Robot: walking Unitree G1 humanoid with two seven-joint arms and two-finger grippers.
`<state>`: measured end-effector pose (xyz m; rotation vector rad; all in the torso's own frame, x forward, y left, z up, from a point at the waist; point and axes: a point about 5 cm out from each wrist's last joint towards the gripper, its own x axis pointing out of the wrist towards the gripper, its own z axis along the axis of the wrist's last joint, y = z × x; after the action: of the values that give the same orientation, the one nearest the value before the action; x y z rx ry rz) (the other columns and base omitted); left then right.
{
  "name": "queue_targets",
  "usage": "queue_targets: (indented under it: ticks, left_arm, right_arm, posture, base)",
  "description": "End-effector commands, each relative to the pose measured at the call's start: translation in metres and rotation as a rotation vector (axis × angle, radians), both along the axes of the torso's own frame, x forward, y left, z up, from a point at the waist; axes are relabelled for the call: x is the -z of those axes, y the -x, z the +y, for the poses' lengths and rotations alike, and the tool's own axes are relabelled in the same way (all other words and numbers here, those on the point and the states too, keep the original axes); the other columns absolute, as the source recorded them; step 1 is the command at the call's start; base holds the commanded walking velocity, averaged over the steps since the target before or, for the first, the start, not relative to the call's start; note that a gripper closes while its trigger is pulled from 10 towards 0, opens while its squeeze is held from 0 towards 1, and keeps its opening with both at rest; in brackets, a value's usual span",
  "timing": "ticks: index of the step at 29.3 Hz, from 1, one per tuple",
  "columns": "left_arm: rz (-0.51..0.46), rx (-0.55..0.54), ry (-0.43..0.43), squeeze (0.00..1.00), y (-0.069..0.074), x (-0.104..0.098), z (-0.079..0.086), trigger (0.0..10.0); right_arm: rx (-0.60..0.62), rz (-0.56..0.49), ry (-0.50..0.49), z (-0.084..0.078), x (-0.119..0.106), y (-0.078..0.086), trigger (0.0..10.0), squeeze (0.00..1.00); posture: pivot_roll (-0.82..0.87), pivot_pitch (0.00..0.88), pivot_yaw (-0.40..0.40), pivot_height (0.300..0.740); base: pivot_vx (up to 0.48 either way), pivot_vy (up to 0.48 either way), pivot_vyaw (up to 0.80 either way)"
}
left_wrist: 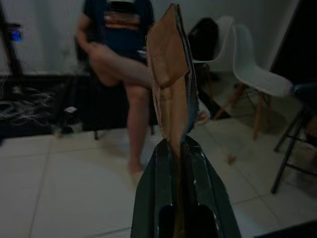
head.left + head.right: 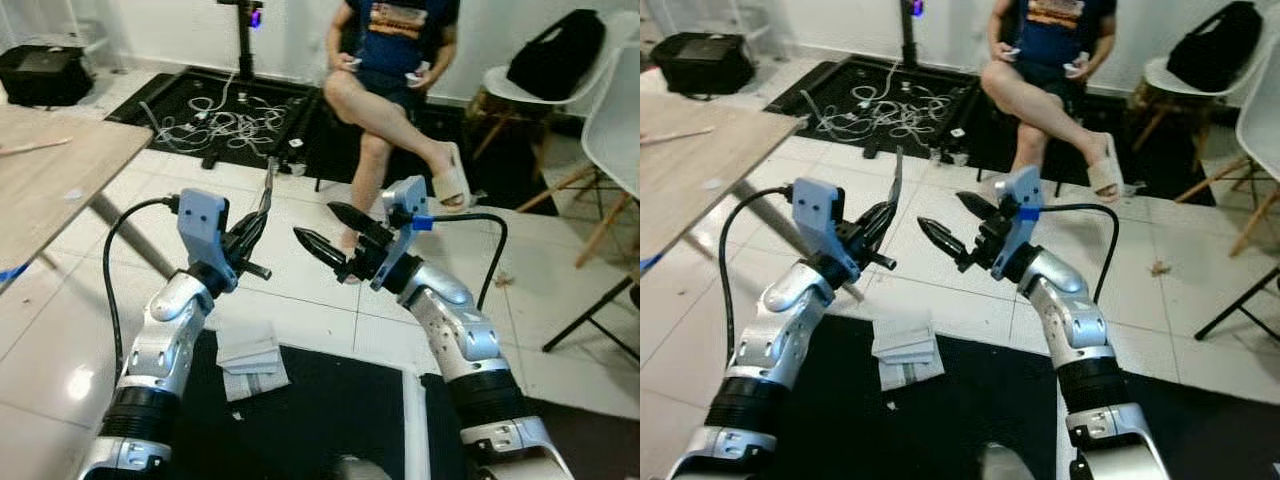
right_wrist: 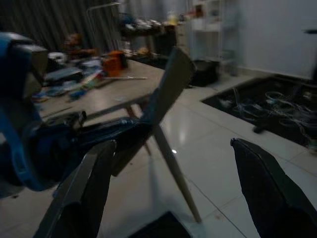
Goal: Picking trash to rubbish bin
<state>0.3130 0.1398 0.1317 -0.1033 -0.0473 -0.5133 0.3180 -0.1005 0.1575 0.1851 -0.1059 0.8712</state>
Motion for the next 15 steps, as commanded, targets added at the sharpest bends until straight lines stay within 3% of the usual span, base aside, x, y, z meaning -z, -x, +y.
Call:
queue_targets:
  ticks: [1,15]
  left_arm:
    - [0.010,0.014,0.002,0.00,0.0007,0.0019,-0.0024,10.0]
    - [0.012,0.016,-0.001,0.00,0.0007,0.0025,-0.0024,10.0]
  right_arm:
    - [0.011,0.010,0.002,-0.0040,0.0015,-0.0008,10.0,0.00]
    - [0.006,0.013,-0.001,-0.0039,0.0017,-0.0011,10.0,0.00]
  posture:
    - [0.01,0.000,0.010,0.740]
    - [0.01,0.000,0.011,0.740]
  base:
    - [0.000,0.000,-0.80]
    - [0.000,0.000,-0.80]
